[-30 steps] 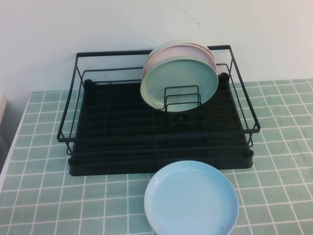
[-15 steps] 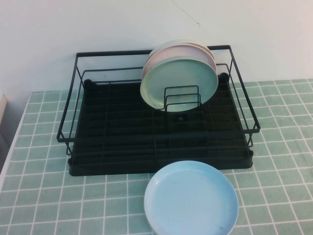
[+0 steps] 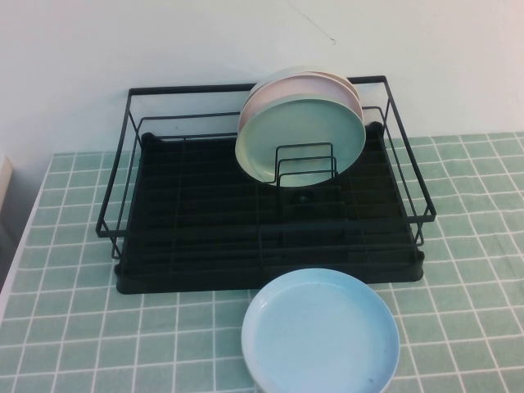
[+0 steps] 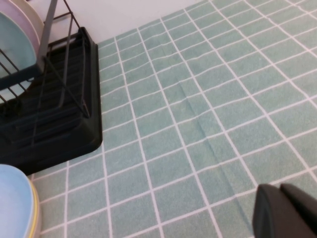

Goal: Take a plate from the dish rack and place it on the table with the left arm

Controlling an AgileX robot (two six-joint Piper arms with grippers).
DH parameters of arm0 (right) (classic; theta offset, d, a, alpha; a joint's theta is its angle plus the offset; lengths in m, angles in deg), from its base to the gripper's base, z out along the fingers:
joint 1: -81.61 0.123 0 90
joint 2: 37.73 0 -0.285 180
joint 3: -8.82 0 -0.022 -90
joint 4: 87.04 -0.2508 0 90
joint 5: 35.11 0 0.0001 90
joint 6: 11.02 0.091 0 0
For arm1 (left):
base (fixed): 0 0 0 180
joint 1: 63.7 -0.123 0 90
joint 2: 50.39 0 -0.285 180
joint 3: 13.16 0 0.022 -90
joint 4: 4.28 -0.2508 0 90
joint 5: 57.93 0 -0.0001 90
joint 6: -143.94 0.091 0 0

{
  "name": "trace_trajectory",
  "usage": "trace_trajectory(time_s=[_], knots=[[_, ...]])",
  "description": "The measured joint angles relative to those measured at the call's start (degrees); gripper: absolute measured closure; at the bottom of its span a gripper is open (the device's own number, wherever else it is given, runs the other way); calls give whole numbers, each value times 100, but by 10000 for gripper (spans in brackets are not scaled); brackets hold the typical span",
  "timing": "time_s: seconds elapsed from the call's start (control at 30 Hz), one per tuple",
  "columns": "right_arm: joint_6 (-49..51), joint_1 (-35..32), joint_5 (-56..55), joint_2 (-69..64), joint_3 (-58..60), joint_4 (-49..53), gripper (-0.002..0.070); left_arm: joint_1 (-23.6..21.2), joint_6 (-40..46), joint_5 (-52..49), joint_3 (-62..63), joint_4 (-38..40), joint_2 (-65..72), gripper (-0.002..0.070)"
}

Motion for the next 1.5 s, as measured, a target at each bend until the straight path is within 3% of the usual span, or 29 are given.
trace_trajectory(time_s=[0.3,0.43,0.73,0.87,1.0,1.1,1.3,1.37,1.5], knots=[[0,0,0,0,0,0,678,50,162,-102,208,237,1810,678],[0,0,0,0,0,0,678,236,342,-350,492,-78,2607,678],[0,0,0,0,0,0,678,1212,3129,-2458,2347,126,4804,678],[0,0,0,0,0,0,678,1726,4296,-2872,3255,249,5803,678],[0,0,0,0,0,0,678,2038,4758,-2866,3965,254,6555,668],[0,0,0,0,0,0,678,2202,4953,-2662,4439,254,7105,585],[0,0,0,0,0,0,678,2329,4989,-2527,5203,418,8015,269],[0,0,0,0,0,0,678,2329,5002,-2539,5438,477,8319,229],[0,0,0,0,0,0,678,2341,5353,-2628,5756,554,8830,232]])
